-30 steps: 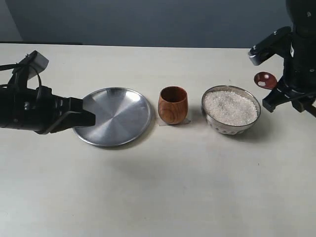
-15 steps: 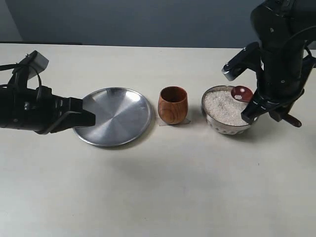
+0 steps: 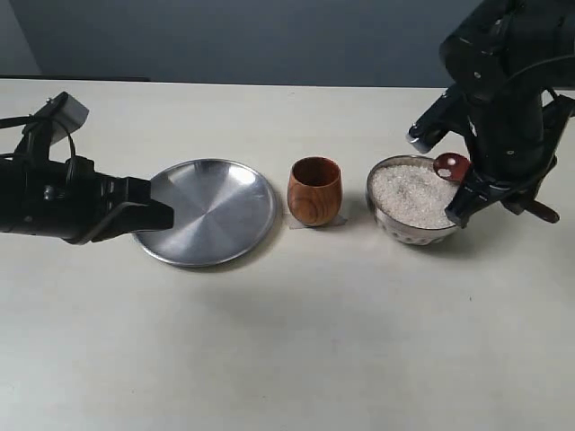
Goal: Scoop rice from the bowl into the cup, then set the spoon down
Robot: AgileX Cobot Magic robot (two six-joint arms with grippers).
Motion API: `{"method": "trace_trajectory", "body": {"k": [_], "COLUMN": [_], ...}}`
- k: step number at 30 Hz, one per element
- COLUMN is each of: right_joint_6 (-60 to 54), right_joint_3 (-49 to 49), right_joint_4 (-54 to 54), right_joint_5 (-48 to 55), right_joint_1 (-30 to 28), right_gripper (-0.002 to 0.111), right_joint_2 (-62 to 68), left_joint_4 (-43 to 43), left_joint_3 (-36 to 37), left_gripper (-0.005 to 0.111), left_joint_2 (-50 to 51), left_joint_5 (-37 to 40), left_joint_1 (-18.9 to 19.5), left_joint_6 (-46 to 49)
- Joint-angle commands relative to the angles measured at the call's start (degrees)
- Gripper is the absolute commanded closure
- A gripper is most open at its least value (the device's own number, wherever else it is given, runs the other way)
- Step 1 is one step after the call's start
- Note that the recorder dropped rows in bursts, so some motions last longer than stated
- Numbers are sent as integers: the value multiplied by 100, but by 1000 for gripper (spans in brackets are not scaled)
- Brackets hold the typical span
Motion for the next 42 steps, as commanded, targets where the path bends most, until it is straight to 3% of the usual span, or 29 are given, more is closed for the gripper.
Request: {"method": "trace_trajectory", "body": {"k": [1,12,20,28,42], "right_joint_6": [271,686,765,825,806], "right_joint_3": [-31,-31,-5,794,773], "right_joint_4": [-472,-1270,-1289,-1535,-1341], "right_joint_5": [-1,-1,-1,-1,-1], "right_joint_1": [348,1266,1255,1028,1133], "right_gripper": [109,109,109,109,109], "right_joint_2": [9,376,365,353,307], "left_joint_4": [-60,-60,-60,-88,-99], "left_joint_3": [-22,-22,-22,-22,-22], "left_gripper": [106,106,106,106,106], "left_joint_2": [-5,-5,-5,-5,-5], "left_joint_5": [36,26,10,11,-13], "left_joint_1": [-23,-23,-23,-23,-23], "left_joint_6": [16,16,16,16,16]}}
